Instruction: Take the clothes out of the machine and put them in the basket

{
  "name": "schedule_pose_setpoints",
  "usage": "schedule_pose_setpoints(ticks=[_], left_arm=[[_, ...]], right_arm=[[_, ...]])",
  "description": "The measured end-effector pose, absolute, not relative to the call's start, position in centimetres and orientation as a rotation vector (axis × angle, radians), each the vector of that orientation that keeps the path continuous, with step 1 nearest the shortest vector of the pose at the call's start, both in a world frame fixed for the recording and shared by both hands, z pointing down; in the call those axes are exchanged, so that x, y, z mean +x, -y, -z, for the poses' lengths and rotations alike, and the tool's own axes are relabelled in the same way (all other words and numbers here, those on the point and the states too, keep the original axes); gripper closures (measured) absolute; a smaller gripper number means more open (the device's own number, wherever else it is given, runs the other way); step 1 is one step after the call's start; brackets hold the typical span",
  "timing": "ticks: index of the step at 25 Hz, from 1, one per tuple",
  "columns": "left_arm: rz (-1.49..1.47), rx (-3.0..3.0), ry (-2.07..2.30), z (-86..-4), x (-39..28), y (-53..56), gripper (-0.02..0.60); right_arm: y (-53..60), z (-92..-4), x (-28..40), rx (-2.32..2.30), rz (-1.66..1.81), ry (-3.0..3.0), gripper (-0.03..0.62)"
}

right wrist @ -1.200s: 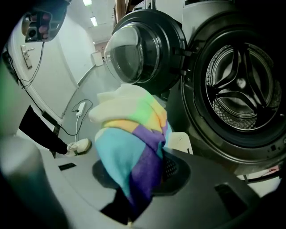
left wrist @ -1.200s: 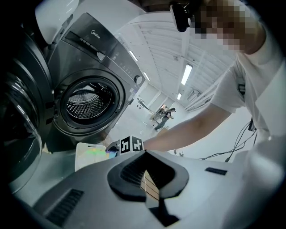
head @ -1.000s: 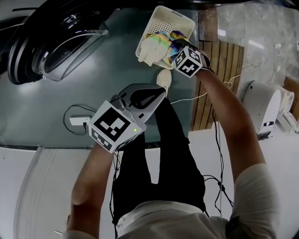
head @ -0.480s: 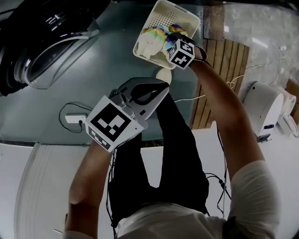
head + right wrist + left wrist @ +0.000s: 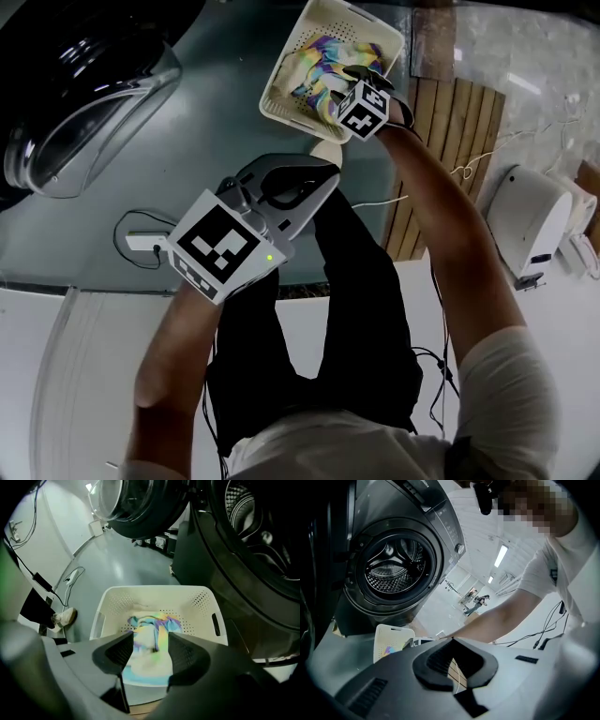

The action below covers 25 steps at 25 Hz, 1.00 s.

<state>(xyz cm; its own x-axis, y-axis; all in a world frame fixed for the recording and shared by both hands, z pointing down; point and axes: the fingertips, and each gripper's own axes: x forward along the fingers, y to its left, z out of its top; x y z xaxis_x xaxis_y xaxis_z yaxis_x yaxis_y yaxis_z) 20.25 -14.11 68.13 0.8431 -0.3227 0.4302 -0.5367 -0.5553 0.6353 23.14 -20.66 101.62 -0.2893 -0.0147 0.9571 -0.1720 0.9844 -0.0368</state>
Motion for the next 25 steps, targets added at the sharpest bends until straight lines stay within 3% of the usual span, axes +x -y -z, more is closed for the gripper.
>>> schedule_pose_setpoints(ticks=[20,25], left_arm=[[-0.321,2.275,0.561,-55.7,21.8,12.2,0.584],[-0.327,2.314,0.551,-51.8,21.6,10.8,0.584]], right_arm=[[19.0,-82.4,23.9,0.374,-0.468,2.073,0.390],[18.3,-75.9,24.0,0.478,-0.546,2.159,0.464]])
